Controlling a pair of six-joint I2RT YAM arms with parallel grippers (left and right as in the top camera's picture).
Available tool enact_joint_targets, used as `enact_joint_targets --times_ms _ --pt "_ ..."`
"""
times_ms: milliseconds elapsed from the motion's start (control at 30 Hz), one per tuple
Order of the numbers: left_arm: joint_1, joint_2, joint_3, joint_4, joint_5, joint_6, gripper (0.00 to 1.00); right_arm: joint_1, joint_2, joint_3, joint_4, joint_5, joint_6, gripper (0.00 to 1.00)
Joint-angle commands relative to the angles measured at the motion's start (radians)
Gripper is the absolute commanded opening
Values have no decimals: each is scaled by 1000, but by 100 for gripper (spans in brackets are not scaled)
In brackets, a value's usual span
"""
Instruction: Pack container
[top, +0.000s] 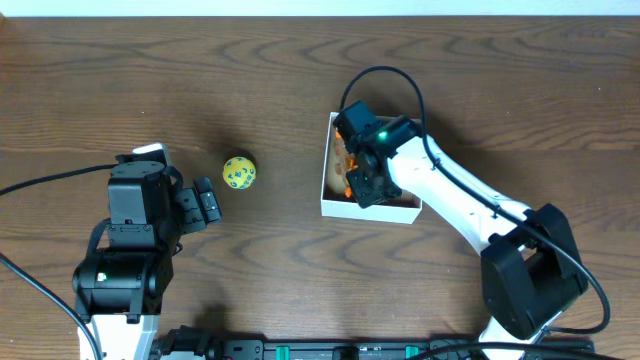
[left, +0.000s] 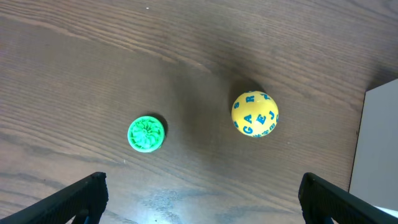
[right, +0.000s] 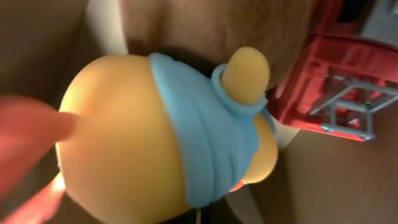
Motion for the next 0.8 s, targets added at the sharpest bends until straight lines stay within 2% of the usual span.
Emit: enact_joint_targets --times_ms 0,100,167,200,233,267,300,567,767 --pt "4 -1 15 1 -8 -10 98 18 15 6 -13 -8 -42 1" --pt "4 -1 15 1 -8 -10 98 13 15 6 3 -7 -42 4" --pt "4 -1 15 1 -8 -10 98 7 15 6 17 -8 -41 13" --pt "4 -1 15 0 -8 -10 98 4 15 6 23 -8 -38 27" --pt "4 -1 15 0 -8 -10 98 2 15 6 26 -8 -38 49" --pt "4 -1 15 0 -8 -9 98 -2 15 6 26 -7 -38 61" --pt "4 -1 15 0 -8 -10 98 -5 14 7 28 -7 -38 65" --pt "4 -1 15 0 -8 -9 98 -51 -115 96 23 65 -37 62" --pt "4 -1 15 -8 -8 -9 98 -215 -314 182 24 79 15 63"
